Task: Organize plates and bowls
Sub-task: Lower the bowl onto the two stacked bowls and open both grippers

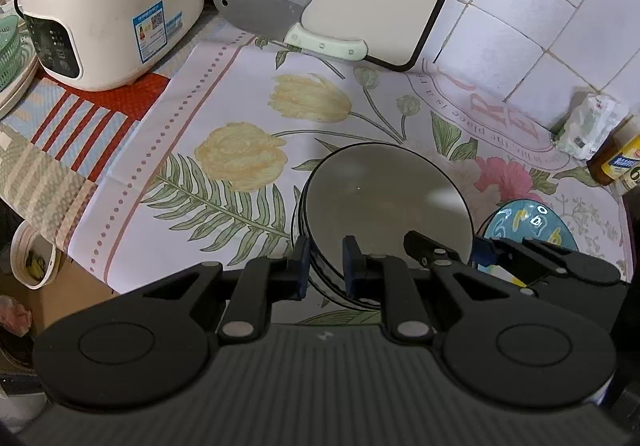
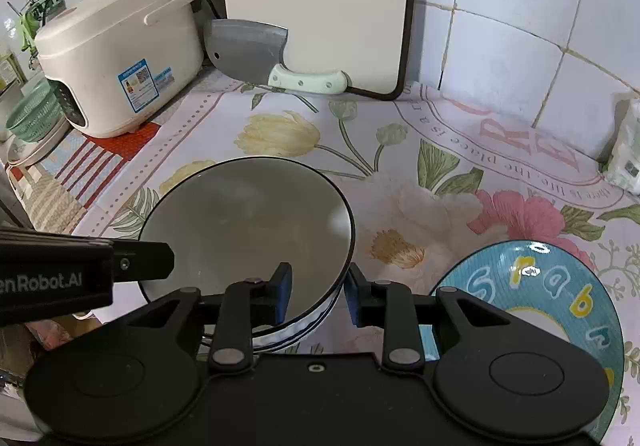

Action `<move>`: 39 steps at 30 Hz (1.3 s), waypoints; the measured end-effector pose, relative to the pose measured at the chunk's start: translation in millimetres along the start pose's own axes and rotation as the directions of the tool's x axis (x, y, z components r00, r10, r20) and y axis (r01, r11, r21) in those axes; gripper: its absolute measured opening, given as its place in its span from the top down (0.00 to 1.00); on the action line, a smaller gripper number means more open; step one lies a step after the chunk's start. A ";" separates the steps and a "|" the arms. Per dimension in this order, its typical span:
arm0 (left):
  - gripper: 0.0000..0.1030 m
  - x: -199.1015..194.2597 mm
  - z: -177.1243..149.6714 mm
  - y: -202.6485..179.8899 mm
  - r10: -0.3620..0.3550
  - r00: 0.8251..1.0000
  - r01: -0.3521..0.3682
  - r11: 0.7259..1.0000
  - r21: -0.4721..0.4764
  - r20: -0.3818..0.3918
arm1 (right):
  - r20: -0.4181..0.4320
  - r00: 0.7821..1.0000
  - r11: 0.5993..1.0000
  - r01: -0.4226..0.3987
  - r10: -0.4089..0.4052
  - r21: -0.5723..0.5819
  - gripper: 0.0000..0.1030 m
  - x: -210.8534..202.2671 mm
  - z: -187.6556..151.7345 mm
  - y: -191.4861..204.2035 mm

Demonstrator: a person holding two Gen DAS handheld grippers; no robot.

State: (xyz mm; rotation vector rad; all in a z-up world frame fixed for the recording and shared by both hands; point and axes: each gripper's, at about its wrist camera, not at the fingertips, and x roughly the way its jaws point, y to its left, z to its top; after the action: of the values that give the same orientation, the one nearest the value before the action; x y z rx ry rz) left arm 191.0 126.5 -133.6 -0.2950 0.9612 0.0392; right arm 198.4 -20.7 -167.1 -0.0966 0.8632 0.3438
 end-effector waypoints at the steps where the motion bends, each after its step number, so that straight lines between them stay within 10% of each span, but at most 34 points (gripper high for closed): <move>1: 0.84 0.5 0.1 0.6 -0.002 1.000 0.002 1.000 -0.003 -0.001 | 0.003 1.000 1.000 0.002 -0.002 -0.005 0.68 0.3 0.2 1.0; 39: 0.80 -100.0 -60.2 -4.7 -0.113 0.988 0.102 0.989 0.108 0.101 | 0.122 0.992 0.998 -0.003 0.011 -0.071 0.44 -143.5 -52.3 18.9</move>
State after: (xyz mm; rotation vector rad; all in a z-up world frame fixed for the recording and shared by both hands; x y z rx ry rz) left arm 86.0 115.8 -83.5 -0.2470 0.8371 -0.0928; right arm 68.1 -51.5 -91.2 -0.1364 0.7306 0.3831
